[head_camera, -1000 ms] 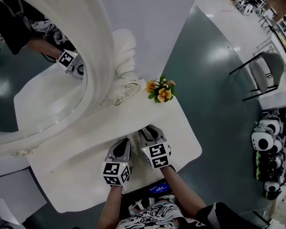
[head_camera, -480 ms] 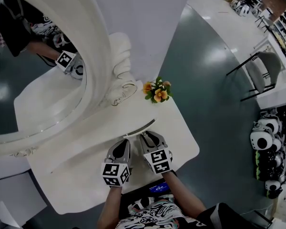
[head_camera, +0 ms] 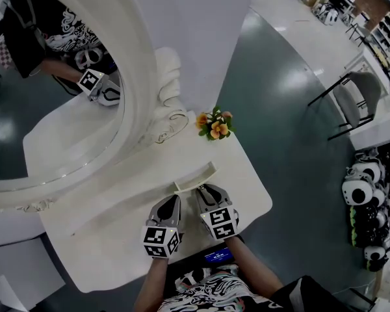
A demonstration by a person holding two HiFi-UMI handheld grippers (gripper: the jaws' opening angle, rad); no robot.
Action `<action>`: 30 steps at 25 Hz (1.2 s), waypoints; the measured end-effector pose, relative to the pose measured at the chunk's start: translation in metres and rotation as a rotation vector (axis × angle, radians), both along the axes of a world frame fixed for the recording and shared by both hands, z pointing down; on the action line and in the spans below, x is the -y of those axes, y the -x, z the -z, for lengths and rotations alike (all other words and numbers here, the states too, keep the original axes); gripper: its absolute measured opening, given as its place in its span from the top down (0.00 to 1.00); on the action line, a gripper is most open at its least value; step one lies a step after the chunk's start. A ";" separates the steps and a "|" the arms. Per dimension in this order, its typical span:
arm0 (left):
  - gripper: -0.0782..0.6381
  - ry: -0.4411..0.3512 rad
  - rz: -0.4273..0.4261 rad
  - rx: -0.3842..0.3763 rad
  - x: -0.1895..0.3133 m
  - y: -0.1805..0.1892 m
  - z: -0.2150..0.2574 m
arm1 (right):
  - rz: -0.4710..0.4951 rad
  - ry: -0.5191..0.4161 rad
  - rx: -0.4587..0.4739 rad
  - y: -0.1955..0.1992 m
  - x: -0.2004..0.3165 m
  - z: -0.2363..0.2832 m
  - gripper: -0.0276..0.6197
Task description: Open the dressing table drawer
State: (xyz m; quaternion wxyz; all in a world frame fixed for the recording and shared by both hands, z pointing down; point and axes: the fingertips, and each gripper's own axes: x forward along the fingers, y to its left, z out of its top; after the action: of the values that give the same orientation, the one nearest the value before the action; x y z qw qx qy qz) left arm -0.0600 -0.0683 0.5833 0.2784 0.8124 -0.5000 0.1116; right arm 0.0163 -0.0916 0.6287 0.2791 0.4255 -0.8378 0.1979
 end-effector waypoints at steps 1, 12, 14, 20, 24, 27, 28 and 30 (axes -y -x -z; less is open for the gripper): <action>0.89 -0.003 0.000 0.004 -0.001 0.001 0.001 | 0.000 -0.003 -0.005 0.000 0.000 0.000 0.81; 0.89 -0.079 0.006 0.001 -0.009 0.006 0.032 | -0.092 -0.047 -0.040 -0.022 -0.020 0.028 0.83; 0.89 -0.102 0.003 -0.004 -0.012 0.004 0.041 | -0.123 -0.073 -0.027 -0.029 -0.027 0.040 0.96; 0.89 -0.179 -0.019 -0.008 -0.023 -0.005 0.072 | -0.143 -0.147 0.045 -0.036 -0.048 0.081 0.96; 0.89 -0.213 -0.022 -0.006 -0.027 -0.007 0.084 | -0.166 -0.213 0.102 -0.039 -0.055 0.109 0.96; 0.89 -0.222 -0.031 0.012 -0.031 -0.007 0.088 | -0.174 -0.226 0.113 -0.041 -0.060 0.119 0.96; 0.89 -0.223 -0.032 0.015 -0.033 -0.006 0.089 | -0.175 -0.225 0.115 -0.041 -0.061 0.120 0.96; 0.89 -0.224 -0.033 0.018 -0.035 -0.005 0.090 | -0.175 -0.223 0.116 -0.040 -0.063 0.120 0.96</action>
State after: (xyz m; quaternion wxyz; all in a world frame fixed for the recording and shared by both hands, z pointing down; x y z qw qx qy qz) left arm -0.0549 -0.0329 0.4938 0.1795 0.8456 -0.4982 0.0670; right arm 0.0560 -0.0285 0.5087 0.1627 0.5130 -0.8291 0.1514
